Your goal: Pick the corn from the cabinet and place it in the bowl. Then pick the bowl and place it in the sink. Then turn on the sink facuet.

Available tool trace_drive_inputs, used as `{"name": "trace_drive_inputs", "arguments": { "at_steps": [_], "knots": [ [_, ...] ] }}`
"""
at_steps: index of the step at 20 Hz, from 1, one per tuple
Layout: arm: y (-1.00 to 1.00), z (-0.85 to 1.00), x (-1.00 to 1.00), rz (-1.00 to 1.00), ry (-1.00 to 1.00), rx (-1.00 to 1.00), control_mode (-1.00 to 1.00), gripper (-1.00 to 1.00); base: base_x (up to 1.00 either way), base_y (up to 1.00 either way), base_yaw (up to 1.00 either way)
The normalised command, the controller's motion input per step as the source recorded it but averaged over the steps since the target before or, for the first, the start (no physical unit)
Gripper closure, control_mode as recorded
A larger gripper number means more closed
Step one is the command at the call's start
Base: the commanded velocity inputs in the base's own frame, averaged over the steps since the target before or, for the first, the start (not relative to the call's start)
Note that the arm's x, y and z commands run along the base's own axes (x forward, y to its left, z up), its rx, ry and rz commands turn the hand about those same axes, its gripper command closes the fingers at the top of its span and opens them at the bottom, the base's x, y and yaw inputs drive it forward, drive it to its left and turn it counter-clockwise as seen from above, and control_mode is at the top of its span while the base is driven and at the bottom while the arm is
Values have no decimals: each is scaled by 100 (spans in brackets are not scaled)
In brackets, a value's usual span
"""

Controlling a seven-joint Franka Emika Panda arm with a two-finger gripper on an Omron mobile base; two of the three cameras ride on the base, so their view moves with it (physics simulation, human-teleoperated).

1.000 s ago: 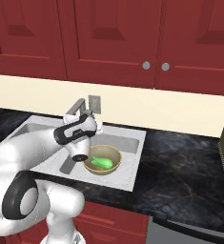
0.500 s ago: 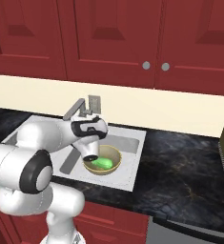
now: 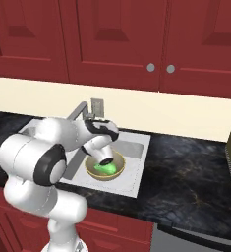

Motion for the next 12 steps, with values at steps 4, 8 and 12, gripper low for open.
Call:
{"name": "trace_drive_inputs", "arguments": {
  "at_steps": [4, 8, 12],
  "knots": [
    [9, -5, 30, 0, 0, -4, -100, -100, 0, 0, 0],
    [19, -12, 18, 0, 0, -6, -100, -100, 0, 0, 0],
    [18, -1, 1, 0, -7, -5, -100, -100, 0, 0, 0]
  ]
}}
